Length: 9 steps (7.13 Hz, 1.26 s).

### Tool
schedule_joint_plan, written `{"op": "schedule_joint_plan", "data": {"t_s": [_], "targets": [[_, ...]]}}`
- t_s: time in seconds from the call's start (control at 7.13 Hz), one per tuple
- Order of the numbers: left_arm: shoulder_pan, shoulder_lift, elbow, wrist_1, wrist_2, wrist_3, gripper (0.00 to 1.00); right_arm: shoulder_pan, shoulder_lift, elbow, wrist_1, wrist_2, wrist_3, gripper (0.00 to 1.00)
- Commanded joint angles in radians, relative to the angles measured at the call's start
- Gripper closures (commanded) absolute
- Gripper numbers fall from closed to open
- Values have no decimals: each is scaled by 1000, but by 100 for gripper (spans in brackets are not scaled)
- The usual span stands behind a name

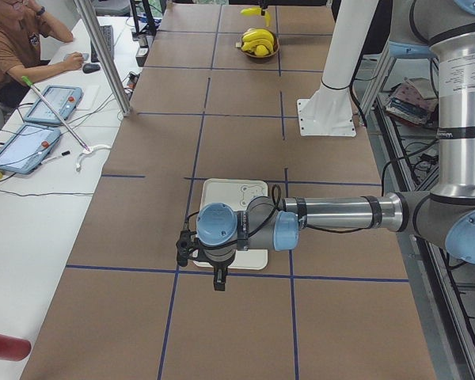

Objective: Transfer all bananas from basket to plate

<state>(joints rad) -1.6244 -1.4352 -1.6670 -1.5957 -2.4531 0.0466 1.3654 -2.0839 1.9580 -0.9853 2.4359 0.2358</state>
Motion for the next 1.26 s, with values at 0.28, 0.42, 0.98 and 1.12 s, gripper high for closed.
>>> {"op": "schedule_joint_plan", "data": {"t_s": [0.28, 0.42, 0.98, 1.12], "targets": [[0, 1, -17, -1, -7, -1, 0, 156, 299, 2, -287, 31, -6, 100], [0, -4, -17, -9, -38, 2, 0, 153, 389, 1, -384, 31, -3, 100], [62, -46, -16, -253, -69, -222, 0, -141, 740, 5, -602, 14, 306, 98], [110, -63, -16, -350, -67, -352, 0, -222, 822, 7, -602, -7, 447, 97]]}}
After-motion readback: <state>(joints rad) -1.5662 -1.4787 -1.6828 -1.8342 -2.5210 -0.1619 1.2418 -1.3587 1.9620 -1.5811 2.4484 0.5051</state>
